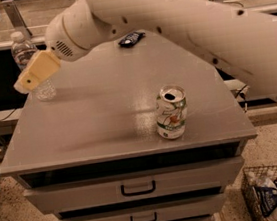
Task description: Move water bottle near 7up can
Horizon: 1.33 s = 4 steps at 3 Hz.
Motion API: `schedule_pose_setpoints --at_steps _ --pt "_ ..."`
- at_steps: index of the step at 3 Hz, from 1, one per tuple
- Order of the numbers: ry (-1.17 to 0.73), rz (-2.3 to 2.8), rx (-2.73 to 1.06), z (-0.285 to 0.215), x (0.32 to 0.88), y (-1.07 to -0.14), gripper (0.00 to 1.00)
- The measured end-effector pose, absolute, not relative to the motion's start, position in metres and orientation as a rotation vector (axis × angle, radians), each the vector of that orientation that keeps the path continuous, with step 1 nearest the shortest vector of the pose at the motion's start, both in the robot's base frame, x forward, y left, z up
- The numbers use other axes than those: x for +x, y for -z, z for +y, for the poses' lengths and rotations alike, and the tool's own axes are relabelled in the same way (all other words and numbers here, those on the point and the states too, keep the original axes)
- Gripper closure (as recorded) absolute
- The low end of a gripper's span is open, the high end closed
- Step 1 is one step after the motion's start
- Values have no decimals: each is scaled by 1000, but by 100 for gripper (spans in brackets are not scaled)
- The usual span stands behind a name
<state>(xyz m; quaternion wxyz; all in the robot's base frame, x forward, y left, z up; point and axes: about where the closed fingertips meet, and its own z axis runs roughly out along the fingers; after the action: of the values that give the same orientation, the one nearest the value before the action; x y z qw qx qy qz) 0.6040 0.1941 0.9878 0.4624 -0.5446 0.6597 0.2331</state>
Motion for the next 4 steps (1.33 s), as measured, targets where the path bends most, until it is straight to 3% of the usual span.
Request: schedule_pose_setpoints --at_steps 2,4 --pt "-623 1603 -1336 246 635 -958 0" --pt "-609 1623 -1322 264 669 -930 0"
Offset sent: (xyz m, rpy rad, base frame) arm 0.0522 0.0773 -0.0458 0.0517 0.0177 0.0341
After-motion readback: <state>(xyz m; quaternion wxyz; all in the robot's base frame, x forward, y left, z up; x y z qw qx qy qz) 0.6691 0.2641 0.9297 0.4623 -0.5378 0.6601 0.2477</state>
